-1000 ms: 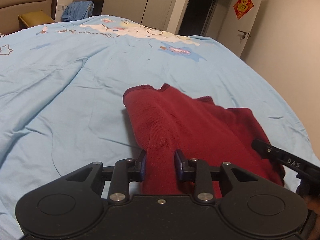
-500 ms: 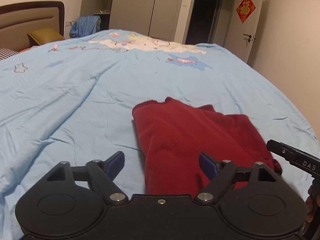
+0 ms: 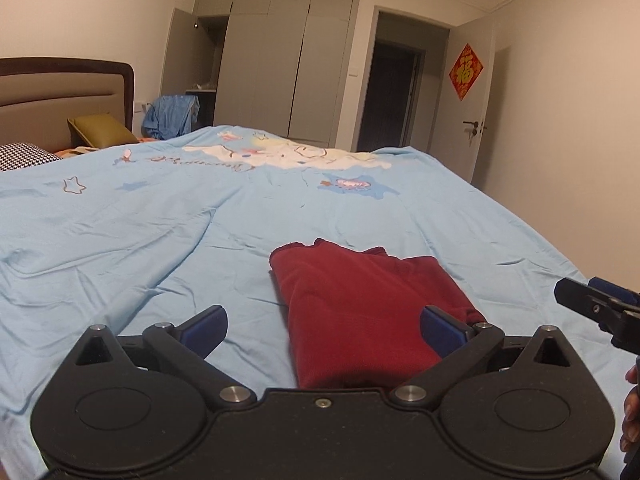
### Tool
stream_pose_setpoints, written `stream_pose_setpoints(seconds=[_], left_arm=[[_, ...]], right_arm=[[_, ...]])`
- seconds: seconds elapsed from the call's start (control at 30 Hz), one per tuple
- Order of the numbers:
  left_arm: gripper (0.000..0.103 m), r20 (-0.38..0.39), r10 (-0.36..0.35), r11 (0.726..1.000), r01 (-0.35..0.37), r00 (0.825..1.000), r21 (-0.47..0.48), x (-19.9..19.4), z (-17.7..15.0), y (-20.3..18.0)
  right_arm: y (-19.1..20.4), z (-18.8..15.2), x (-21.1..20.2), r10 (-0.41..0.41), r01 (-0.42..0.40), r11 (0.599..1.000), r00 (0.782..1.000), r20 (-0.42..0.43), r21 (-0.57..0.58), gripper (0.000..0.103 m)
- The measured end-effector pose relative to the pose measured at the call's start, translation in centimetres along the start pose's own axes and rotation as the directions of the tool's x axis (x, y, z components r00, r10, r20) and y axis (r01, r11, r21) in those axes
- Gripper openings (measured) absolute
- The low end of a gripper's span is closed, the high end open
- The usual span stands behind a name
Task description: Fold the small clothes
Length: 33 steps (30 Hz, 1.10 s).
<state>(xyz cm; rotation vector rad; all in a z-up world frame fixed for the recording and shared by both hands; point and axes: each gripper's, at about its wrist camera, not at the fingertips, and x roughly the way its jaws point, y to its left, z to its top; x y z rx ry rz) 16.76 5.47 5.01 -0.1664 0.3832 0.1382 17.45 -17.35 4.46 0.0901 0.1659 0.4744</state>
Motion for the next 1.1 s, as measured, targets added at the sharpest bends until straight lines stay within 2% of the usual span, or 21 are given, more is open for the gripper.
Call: stream_pose_setpoints(seconds=[0.23, 0.47, 0.73, 0.87, 1.1], left_arm=[[0.102, 0.028, 0.005, 1.000, -0.005, 1.000, 0.012, -4.9, -3.9, 0.5], [0.102, 0.011, 0.012, 1.000, -0.012, 1.000, 0.021, -6.6, -6.6, 1.3], [0.102, 0.005, 0.022, 1.000, -0.022, 1.000, 0.009, -6.6, -6.7, 2.1], [0.102, -0.007, 0.052, 0.999, -0.052, 0.999, 0.013, -6.3, -6.6, 1.9], [0.102, -0.007, 0.006, 1.000, -0.006, 1.000, -0.009, -5.3, -6.5, 2.2]], right_arm=[[1.8, -2.2, -4.8, -0.022, 0.022, 1.000, 1.000, 0.003, -0.019, 0.103], [2.7, -4.7, -6.0, -0.031, 0.031, 0.999, 0.999, -0.038, -0.009, 0.103], [3.5, -5.1, -5.7, -0.023, 0.021, 1.000, 0.998, -0.057, -0.020, 0.103], [3.3, -5.3, -5.2, -0.021, 0.019, 1.000, 0.997, -0.069, -0.020, 0.103], [2.6, -5.8, -3.8, -0.028, 0.027, 1.000, 0.994, -0.105, -0.013, 0.103]])
